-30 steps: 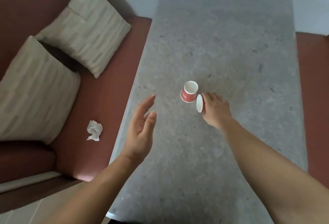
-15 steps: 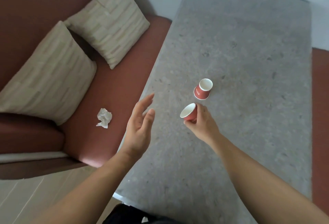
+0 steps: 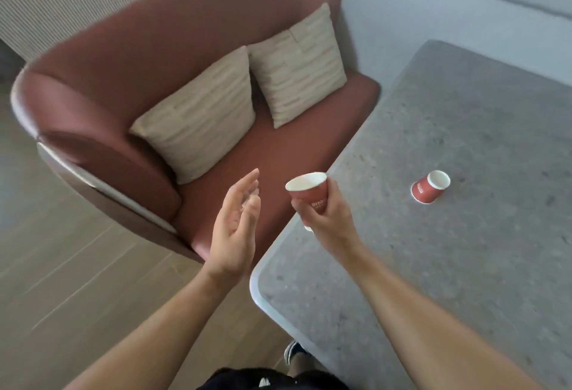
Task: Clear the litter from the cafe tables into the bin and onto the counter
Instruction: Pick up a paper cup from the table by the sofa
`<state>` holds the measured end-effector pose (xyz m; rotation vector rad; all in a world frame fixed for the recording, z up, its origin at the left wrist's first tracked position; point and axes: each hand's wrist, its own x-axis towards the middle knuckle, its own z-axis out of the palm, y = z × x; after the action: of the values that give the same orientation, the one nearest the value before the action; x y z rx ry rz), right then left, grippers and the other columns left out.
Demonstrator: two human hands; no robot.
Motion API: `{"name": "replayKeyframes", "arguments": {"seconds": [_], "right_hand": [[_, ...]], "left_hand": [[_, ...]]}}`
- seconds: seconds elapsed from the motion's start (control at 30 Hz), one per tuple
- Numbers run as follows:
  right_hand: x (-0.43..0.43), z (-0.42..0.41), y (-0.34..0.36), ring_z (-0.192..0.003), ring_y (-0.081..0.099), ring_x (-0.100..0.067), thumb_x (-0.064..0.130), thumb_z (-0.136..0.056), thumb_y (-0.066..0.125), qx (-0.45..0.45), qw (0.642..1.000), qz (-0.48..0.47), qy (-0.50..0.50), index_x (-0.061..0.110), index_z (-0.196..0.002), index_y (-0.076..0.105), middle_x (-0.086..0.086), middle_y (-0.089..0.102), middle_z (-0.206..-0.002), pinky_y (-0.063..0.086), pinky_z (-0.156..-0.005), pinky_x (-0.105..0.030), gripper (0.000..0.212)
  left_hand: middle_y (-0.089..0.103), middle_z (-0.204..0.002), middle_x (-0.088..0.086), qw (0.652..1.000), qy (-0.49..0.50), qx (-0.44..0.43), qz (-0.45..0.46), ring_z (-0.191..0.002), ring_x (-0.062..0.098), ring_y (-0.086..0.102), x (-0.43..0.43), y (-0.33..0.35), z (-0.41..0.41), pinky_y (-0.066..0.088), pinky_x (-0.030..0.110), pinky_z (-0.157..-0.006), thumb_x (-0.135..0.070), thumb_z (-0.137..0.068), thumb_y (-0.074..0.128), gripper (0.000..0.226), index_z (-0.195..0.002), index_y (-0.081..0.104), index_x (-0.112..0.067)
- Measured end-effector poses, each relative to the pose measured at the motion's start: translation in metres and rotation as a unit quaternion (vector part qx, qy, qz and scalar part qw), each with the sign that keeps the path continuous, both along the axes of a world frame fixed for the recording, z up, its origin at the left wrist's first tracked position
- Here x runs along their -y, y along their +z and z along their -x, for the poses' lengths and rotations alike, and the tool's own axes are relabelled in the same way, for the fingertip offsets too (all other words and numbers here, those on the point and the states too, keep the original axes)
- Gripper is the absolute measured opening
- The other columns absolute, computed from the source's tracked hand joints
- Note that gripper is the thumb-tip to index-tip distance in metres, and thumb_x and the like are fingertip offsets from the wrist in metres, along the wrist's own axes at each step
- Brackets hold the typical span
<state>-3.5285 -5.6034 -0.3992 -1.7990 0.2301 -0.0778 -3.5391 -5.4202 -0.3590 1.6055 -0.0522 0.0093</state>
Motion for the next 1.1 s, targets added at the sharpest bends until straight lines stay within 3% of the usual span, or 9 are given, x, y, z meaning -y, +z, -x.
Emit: {"name": "replayKeyframes", "arguments": {"seconds": [0.13, 0.27, 0.3, 0.37, 0.43, 0.53, 0.73, 0.9, 1.1], "right_hand": [[-0.081, 0.016, 0.044, -0.081, 0.070, 0.007, 0.036, -0.080, 0.080, 0.039, 0.996, -0.075, 0.033, 0.022, -0.119, 0.060, 0.026, 0.073, -0.092, 0.056, -0.064, -0.015, 0.046], [-0.171, 0.041, 0.079, -0.097, 0.076, -0.023, 0.047, -0.077, 0.079, 0.056, 0.987, -0.108, 0.106, 0.031, -0.125, 0.058, 0.003, 0.075, -0.105, 0.066, -0.070, -0.052, 0.055], [-0.195, 0.048, 0.085, -0.100, 0.074, -0.023, 0.050, -0.076, 0.078, 0.067, 0.984, -0.104, 0.125, 0.035, -0.126, 0.058, 0.004, 0.074, -0.105, 0.065, -0.076, -0.054, 0.055], [-0.239, 0.060, 0.096, -0.101, 0.071, -0.011, 0.050, -0.077, 0.076, 0.093, 0.978, -0.109, 0.152, 0.037, -0.124, 0.058, 0.015, 0.073, -0.103, 0.064, -0.083, -0.041, 0.052], [-0.289, 0.077, 0.105, -0.090, 0.069, 0.000, 0.045, -0.080, 0.077, 0.113, 0.967, -0.138, 0.182, 0.034, -0.120, 0.059, 0.021, 0.073, -0.098, 0.058, -0.077, -0.021, 0.045], [-0.358, 0.097, 0.116, -0.077, 0.066, 0.006, 0.039, -0.084, 0.077, 0.120, 0.947, -0.174, 0.240, 0.031, -0.118, 0.061, 0.022, 0.072, -0.089, 0.055, -0.066, -0.014, 0.038], [-0.463, 0.121, 0.128, -0.077, 0.064, 0.005, 0.043, -0.082, 0.077, 0.113, 0.923, -0.190, 0.316, 0.013, -0.123, 0.059, 0.021, 0.068, -0.092, 0.053, -0.063, -0.014, 0.054], [-0.531, 0.116, 0.128, -0.081, 0.065, 0.010, 0.031, -0.089, 0.075, 0.099, 0.902, -0.178, 0.381, 0.027, -0.129, 0.055, 0.030, 0.068, -0.095, 0.054, -0.065, -0.013, 0.044], [-0.619, 0.078, 0.127, -0.080, 0.065, 0.002, 0.052, -0.077, 0.075, 0.072, 0.884, -0.200, 0.416, 0.022, -0.130, 0.056, 0.023, 0.067, -0.094, 0.055, -0.061, -0.020, 0.064]], "left_hand": [[0.058, -0.150, -0.007, 0.998, 0.057, 0.033, 0.002, -0.146, 0.013, 0.050, -0.071, 0.022, 0.030, 0.041, 0.049, -0.122, -0.044, -0.101, 0.050, 0.057, -0.151, 0.052, -0.014], [0.059, -0.150, -0.009, 0.992, 0.119, 0.051, 0.014, -0.145, 0.012, 0.051, -0.149, 0.048, 0.070, 0.040, 0.053, -0.123, -0.047, -0.099, 0.049, 0.055, -0.148, 0.054, -0.023], [0.060, -0.150, -0.009, 0.989, 0.136, 0.058, 0.015, -0.145, 0.011, 0.051, -0.170, 0.053, 0.082, 0.040, 0.053, -0.123, -0.047, -0.100, 0.049, 0.055, -0.148, 0.054, -0.022], [0.060, -0.151, -0.006, 0.984, 0.164, 0.063, 0.016, -0.144, 0.011, 0.052, -0.208, 0.059, 0.104, 0.039, 0.054, -0.123, -0.038, -0.104, 0.049, 0.050, -0.149, 0.053, -0.017], [0.062, -0.148, -0.010, 0.978, 0.196, 0.069, 0.009, -0.143, 0.009, 0.052, -0.251, 0.066, 0.130, 0.041, 0.051, -0.122, -0.033, -0.105, 0.045, 0.048, -0.149, 0.053, -0.017], [0.062, -0.146, -0.019, 0.966, 0.245, 0.083, 0.002, -0.142, 0.004, 0.054, -0.310, 0.077, 0.164, 0.043, 0.044, -0.121, -0.033, -0.105, 0.045, 0.048, -0.150, 0.052, -0.018], [0.057, -0.152, -0.016, 0.934, 0.341, 0.103, 0.000, -0.144, 0.005, 0.052, -0.402, 0.094, 0.215, 0.041, 0.053, -0.122, -0.053, -0.099, 0.049, 0.062, -0.152, 0.051, -0.021], [0.059, -0.150, -0.016, 0.904, 0.413, 0.110, -0.003, -0.144, 0.007, 0.052, -0.461, 0.094, 0.227, 0.041, 0.055, -0.122, -0.053, -0.098, 0.049, 0.060, -0.150, 0.053, -0.022], [0.062, -0.147, -0.015, 0.873, 0.475, 0.112, -0.009, -0.142, 0.009, 0.054, -0.536, 0.094, 0.202, 0.042, 0.055, -0.121, -0.049, -0.100, 0.049, 0.053, -0.146, 0.057, -0.025]]}}
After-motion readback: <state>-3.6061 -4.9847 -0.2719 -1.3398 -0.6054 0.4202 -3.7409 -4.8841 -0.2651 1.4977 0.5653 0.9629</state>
